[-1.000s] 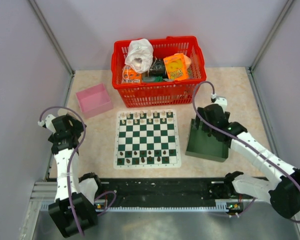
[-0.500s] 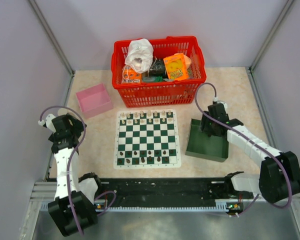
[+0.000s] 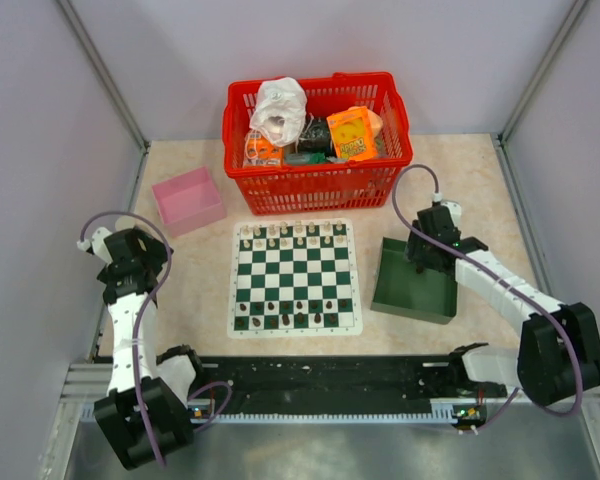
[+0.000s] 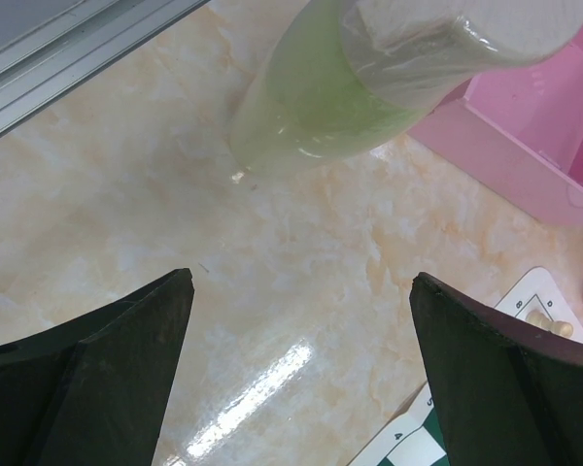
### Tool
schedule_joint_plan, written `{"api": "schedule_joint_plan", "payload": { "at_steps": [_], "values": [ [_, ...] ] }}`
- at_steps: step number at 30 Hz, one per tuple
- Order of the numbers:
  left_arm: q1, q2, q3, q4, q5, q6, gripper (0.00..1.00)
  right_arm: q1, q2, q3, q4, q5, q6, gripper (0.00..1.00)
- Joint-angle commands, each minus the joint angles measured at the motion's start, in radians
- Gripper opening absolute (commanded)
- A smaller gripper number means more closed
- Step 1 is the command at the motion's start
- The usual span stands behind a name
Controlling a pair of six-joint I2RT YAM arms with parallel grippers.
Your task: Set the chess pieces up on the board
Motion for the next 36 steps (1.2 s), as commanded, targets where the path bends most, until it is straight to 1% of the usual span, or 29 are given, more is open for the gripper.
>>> {"api": "schedule_joint_plan", "payload": {
  "at_steps": [1, 3, 5, 6, 9, 12, 14, 16, 18, 22, 25, 29, 31, 34, 36],
  "values": [
    [0.006, 0.013, -0.006, 0.052, -0.01, 0.014, 0.99, -0.012, -0.061, 0.007, 0.045, 0.03, -0.007, 0.71],
    [0.006, 0.018, -0.006, 0.053, -0.008, 0.014, 0.99, -0.012, -0.078, 0.01, 0.045, 0.05, 0.004, 0.84],
    [0.006, 0.018, -0.009, 0.058, -0.005, 0.014, 0.99, -0.01, -0.087, 0.01, 0.036, 0.099, 0.039, 0.93],
    [0.006, 0.018, -0.012, 0.059, -0.006, 0.015, 0.99, -0.01, -0.091, 0.011, 0.03, 0.122, 0.057, 0.99],
    [0.006, 0.021, -0.012, 0.058, -0.005, 0.015, 0.99, -0.01, -0.103, 0.005, 0.037, 0.119, 0.061, 0.99],
    [0.006, 0.015, -0.012, 0.055, -0.006, 0.017, 0.99, -0.01, -0.136, -0.009, 0.085, 0.038, 0.012, 0.99],
    [0.006, 0.013, -0.015, 0.056, -0.008, 0.017, 0.99, -0.01, -0.144, -0.015, 0.099, 0.021, 0.001, 0.99],
    [0.005, 0.015, -0.013, 0.056, -0.005, 0.018, 0.99, -0.01, -0.127, 0.004, 0.065, 0.021, 0.025, 0.99],
    [0.006, 0.015, -0.01, 0.053, -0.002, 0.017, 0.99, -0.01, -0.083, 0.036, 0.027, -0.009, -0.004, 0.99],
    [0.006, 0.016, -0.016, 0.064, 0.01, 0.012, 0.99, -0.012, -0.028, 0.044, -0.001, 0.01, 0.002, 0.98],
    [0.006, 0.02, -0.018, 0.065, 0.01, 0.017, 0.99, -0.024, 0.015, 0.039, -0.006, 0.005, 0.021, 0.94],
    [0.006, 0.024, -0.01, 0.061, 0.007, 0.024, 0.99, -0.044, 0.055, 0.028, 0.002, -0.009, 0.029, 0.83],
    [0.006, 0.026, -0.012, 0.061, 0.006, 0.026, 0.99, -0.049, 0.058, 0.025, 0.011, -0.012, 0.025, 0.8],
    [0.006, 0.03, -0.018, 0.072, 0.01, 0.02, 0.99, -0.053, 0.067, 0.025, 0.027, -0.012, 0.016, 0.7],
    [0.006, 0.035, -0.016, 0.072, 0.013, 0.021, 0.99, -0.053, 0.081, 0.033, 0.028, -0.015, 0.01, 0.6]
  ]
}}
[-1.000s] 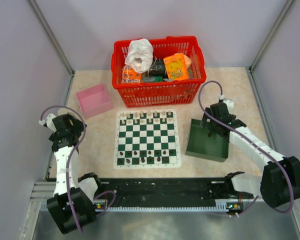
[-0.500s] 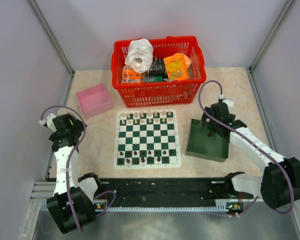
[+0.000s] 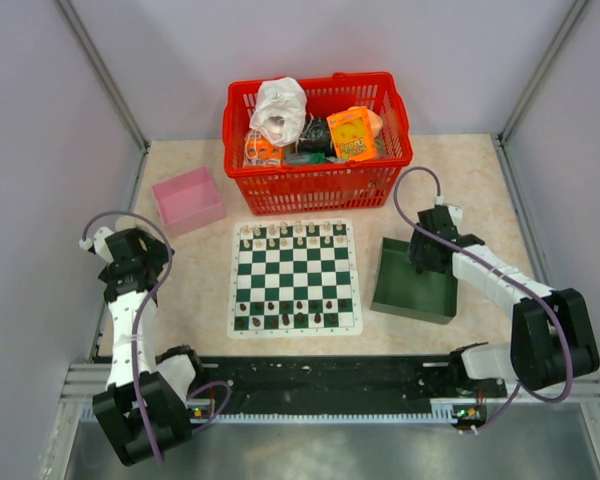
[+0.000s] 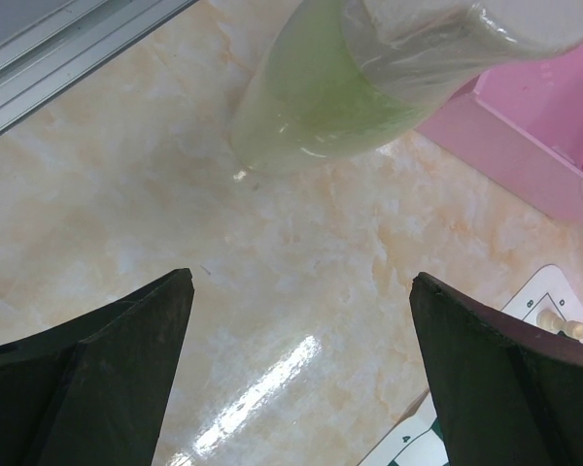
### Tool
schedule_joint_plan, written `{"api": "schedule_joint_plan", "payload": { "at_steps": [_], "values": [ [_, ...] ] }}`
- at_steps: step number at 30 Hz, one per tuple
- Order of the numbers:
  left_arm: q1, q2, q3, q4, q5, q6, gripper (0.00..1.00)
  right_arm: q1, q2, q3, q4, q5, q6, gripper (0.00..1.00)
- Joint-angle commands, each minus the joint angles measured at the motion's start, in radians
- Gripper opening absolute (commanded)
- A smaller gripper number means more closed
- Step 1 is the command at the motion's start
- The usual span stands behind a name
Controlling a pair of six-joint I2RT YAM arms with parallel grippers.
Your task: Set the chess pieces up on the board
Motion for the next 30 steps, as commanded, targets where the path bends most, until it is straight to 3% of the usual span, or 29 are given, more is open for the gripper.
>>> {"api": "schedule_joint_plan", "payload": {
  "at_steps": [1, 12, 30],
  "values": [
    [0.005, 0.006, -0.006, 0.05, 0.005, 0.008, 0.99, -0.014, 0.026, 0.034, 0.029, -0.006, -0.008, 0.58],
    [0.006, 0.025, 0.003, 0.056, 0.002, 0.005, 0.99, -0.014, 0.082, 0.05, 0.019, -0.021, -0.02, 0.43],
    [0.006, 0.029, 0.004, 0.059, 0.001, 0.005, 0.99, -0.014, 0.081, 0.073, 0.016, 0.011, -0.043, 0.32]
  ]
}}
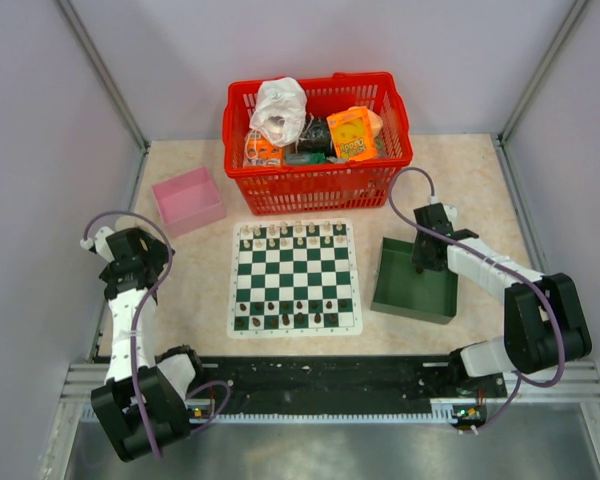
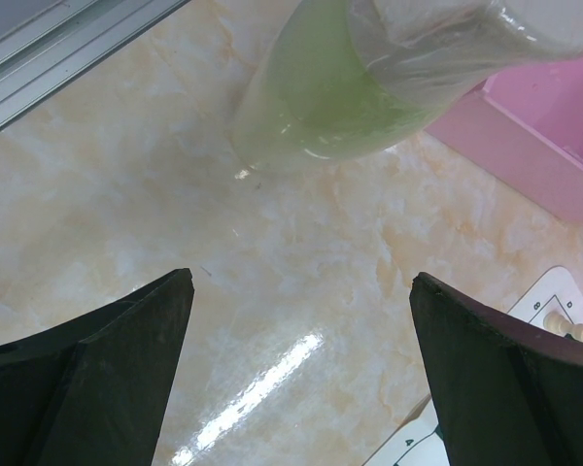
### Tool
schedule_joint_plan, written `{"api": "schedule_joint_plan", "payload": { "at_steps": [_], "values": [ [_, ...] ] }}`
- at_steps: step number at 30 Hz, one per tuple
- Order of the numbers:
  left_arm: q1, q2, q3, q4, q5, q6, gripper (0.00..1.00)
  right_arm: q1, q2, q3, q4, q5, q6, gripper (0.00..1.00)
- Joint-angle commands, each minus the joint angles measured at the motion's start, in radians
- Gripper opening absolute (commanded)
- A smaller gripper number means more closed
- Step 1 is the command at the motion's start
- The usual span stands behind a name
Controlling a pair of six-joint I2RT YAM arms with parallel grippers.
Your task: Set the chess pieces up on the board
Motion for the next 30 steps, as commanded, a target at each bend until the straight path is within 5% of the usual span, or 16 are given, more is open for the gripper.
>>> {"api": "schedule_joint_plan", "payload": {
  "at_steps": [1, 30],
  "values": [
    [0.006, 0.002, 0.005, 0.05, 0.002, 0.004, 0.99, -0.012, -0.006, 0.037, 0.016, 0.019, -0.016, 0.32],
    [0.006, -0.004, -0.007, 0.048, -0.003, 0.004, 0.99, -0.011, -0.007, 0.032, -0.015, -0.032, -0.023, 0.23]
  ]
}}
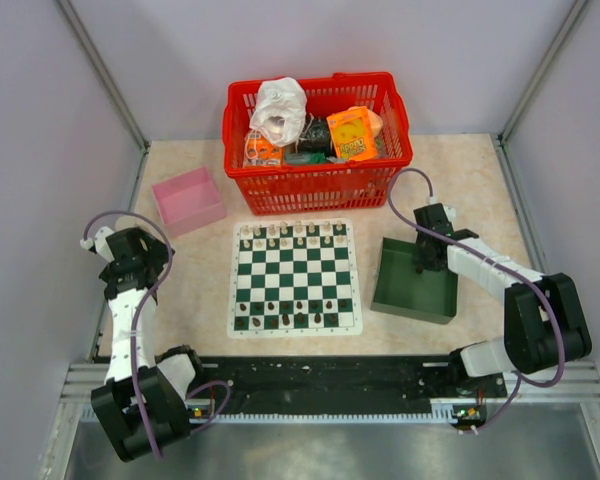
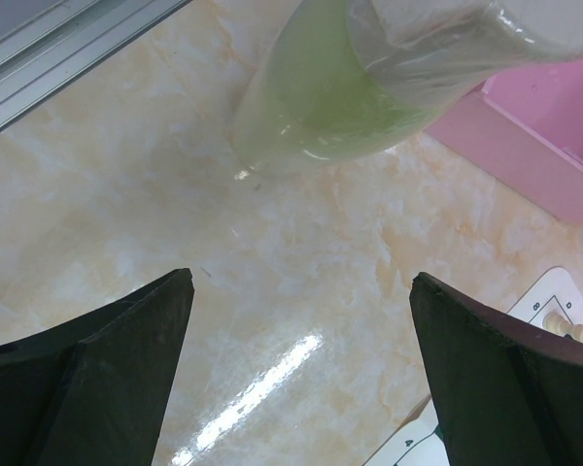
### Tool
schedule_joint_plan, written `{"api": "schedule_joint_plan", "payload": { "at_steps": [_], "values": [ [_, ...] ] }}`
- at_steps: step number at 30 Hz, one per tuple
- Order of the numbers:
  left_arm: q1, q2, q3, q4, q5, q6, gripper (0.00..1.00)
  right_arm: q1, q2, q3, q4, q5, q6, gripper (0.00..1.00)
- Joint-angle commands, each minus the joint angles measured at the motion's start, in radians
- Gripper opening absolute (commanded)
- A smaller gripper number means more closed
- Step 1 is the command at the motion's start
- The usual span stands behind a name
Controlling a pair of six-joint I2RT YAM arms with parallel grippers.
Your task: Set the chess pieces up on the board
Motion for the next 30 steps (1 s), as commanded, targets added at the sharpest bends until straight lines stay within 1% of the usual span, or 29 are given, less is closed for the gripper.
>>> {"api": "schedule_joint_plan", "payload": {
  "at_steps": [1, 6, 8, 11, 15, 20, 23, 27, 30],
  "values": [
    [0.005, -0.004, -0.006, 0.045, -0.002, 0.004, 0.99, -0.012, -0.01, 0.032, -0.006, -0.011, -0.007, 0.23],
    [0.006, -0.004, -0.009, 0.046, -0.001, 0.002, 0.99, -0.011, -0.027, 0.032, -0.017, -0.017, -0.005, 0.16],
    [0.006, -0.004, -0.007, 0.046, 0.0, 0.002, 0.99, -0.012, -0.039, 0.035, -0.026, -0.024, -0.007, 0.11],
    [0.006, -0.006, -0.007, 0.046, 0.002, 0.002, 0.99, -0.009, -0.075, 0.046, -0.055, -0.026, -0.011, 0.08],
    [0.006, -0.003, -0.007, 0.051, 0.014, -0.004, 0.99, 0.018, -0.167, 0.072, -0.106, -0.047, -0.007, 0.07],
    [0.005, -0.009, -0.01, 0.048, 0.015, -0.004, 0.99, 0.126, -0.276, 0.11, -0.189, -0.035, 0.001, 0.06],
    [0.005, -0.018, -0.015, 0.048, 0.018, -0.006, 0.99, 0.198, -0.322, 0.127, -0.224, -0.054, 0.018, 0.06],
    [0.006, -0.032, -0.018, 0.046, 0.026, -0.01, 0.99, 0.36, -0.371, 0.109, -0.212, -0.067, 0.087, 0.06],
    [0.006, -0.041, -0.016, 0.04, 0.029, -0.01, 0.99, 0.498, -0.351, 0.094, -0.198, -0.032, 0.153, 0.05]
  ]
}}
